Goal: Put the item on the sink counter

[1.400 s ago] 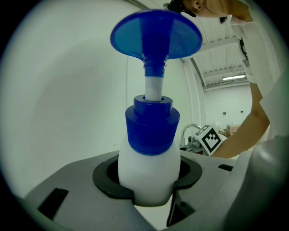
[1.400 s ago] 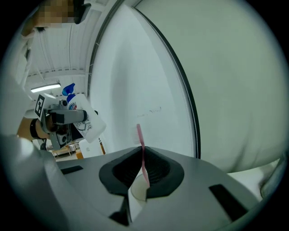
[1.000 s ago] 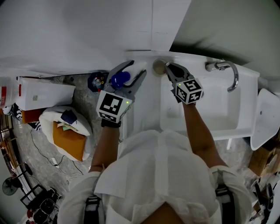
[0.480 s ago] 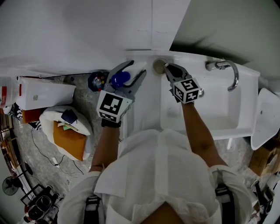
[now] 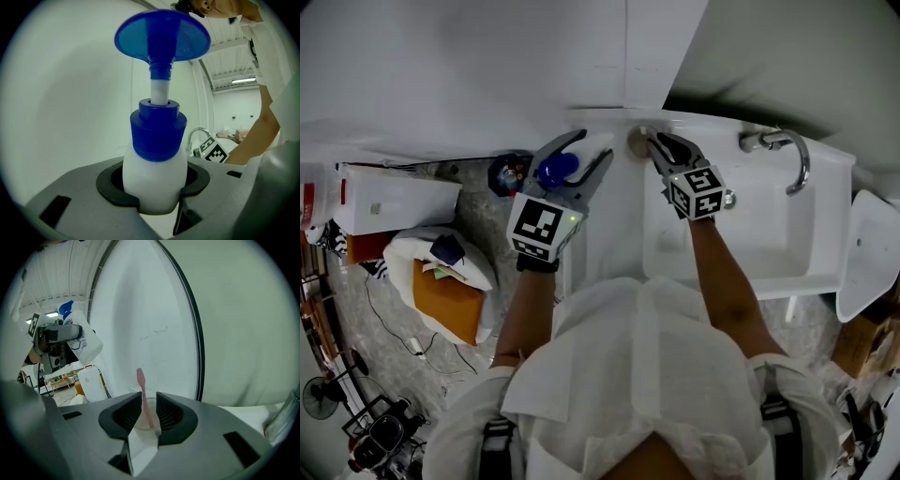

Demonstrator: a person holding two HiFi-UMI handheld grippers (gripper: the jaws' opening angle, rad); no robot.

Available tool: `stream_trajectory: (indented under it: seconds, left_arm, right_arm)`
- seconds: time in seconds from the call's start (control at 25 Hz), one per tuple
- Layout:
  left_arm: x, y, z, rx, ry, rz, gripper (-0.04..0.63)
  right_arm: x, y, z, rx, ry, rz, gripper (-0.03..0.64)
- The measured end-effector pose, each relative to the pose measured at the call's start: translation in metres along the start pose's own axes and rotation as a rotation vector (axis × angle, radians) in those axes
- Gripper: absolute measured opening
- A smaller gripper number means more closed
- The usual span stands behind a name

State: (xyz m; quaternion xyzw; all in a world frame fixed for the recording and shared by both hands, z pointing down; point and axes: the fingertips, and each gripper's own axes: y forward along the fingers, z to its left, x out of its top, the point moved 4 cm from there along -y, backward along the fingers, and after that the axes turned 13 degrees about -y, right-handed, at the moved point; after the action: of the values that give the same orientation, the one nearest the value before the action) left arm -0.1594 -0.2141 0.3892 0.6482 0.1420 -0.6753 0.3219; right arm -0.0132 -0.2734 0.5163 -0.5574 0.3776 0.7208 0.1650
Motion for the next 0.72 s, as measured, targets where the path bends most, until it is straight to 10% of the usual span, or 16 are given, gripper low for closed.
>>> stream_trajectory:
  seconds: [0.72]
  left_arm:
    - [-0.001,-0.003,-0.001,0.009,0.002,0.003,0.21]
  right_arm:
    - [0.036,-0.032,-0.007,-0.047,0.003,-0.134,0.083]
